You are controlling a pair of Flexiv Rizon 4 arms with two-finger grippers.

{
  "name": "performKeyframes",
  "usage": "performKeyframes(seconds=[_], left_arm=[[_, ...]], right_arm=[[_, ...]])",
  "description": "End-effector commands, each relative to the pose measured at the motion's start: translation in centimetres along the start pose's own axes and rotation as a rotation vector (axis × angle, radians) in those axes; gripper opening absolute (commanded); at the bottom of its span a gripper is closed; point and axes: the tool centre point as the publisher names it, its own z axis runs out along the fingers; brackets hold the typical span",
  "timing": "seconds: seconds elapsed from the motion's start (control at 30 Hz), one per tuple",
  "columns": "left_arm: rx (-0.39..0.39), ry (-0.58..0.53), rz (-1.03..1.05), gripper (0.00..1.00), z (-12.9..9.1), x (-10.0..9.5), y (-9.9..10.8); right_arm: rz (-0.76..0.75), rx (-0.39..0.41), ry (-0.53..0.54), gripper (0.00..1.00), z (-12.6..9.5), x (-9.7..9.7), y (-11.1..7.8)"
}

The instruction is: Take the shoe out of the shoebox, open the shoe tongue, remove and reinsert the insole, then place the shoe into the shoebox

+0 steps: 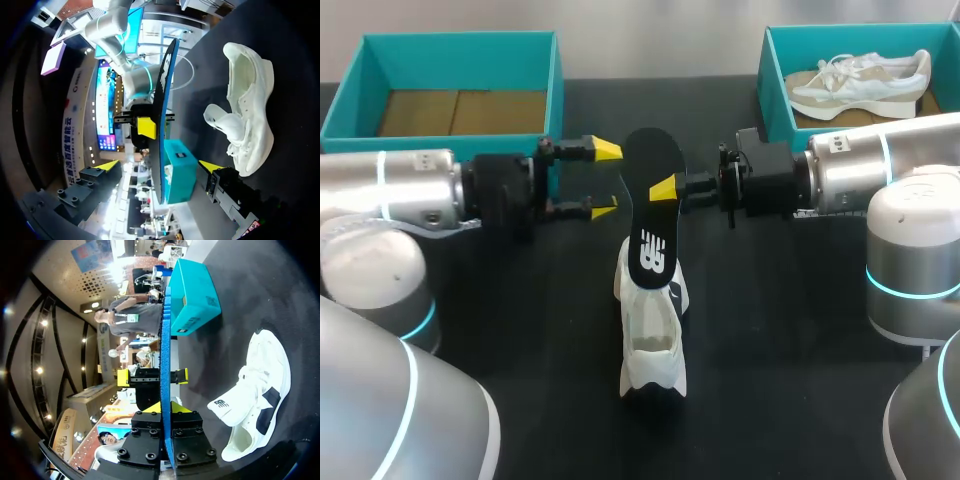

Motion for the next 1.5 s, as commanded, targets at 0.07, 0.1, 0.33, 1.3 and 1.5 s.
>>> performKeyframes(seconds=[0.07,0.1,0.33,1.3,1.5], left_arm=[[0.003,-0.018,-0.001,0.95,2.1,0.5,0.4],[0.005,-0.019,-0.001,0.95,2.4,0.5,0.3],[0.015,-0.056,-0.008,0.67,3.9,0.0,-0.1],[-0.018,-0.13,0.024,0.34,6.0,-0.3,-1.1],[-0.031,-0.143,0.03,0.23,6.1,-0.4,-1.1]], right_arm=[[0.001,-0.002,-0.005,0.0,0.2,0.1,0.0],[0.001,-0.002,-0.005,0.0,0.2,0.1,0.0],[0.001,-0.002,-0.005,0.0,0.2,0.1,0.0],[0.001,-0.002,-0.005,0.0,0.2,0.1,0.0],[0.001,-0.002,-0.005,0.0,0.2,0.1,0.0]])
